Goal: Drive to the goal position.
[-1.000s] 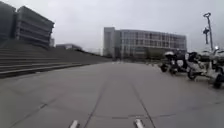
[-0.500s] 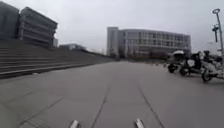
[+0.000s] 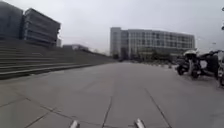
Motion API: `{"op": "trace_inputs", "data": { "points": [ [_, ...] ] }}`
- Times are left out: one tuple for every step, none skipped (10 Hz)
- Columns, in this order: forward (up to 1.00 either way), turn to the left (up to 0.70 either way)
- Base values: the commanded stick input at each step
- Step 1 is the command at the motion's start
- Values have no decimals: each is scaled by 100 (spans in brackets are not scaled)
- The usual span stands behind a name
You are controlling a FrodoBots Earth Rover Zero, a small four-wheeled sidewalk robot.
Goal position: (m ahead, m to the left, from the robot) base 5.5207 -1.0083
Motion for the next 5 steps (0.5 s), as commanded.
{"op": "trace_inputs", "data": {
  "points": [
    [100,0],
    [100,0],
    [100,0],
    [100,0],
    [100,0]
  ]
}}
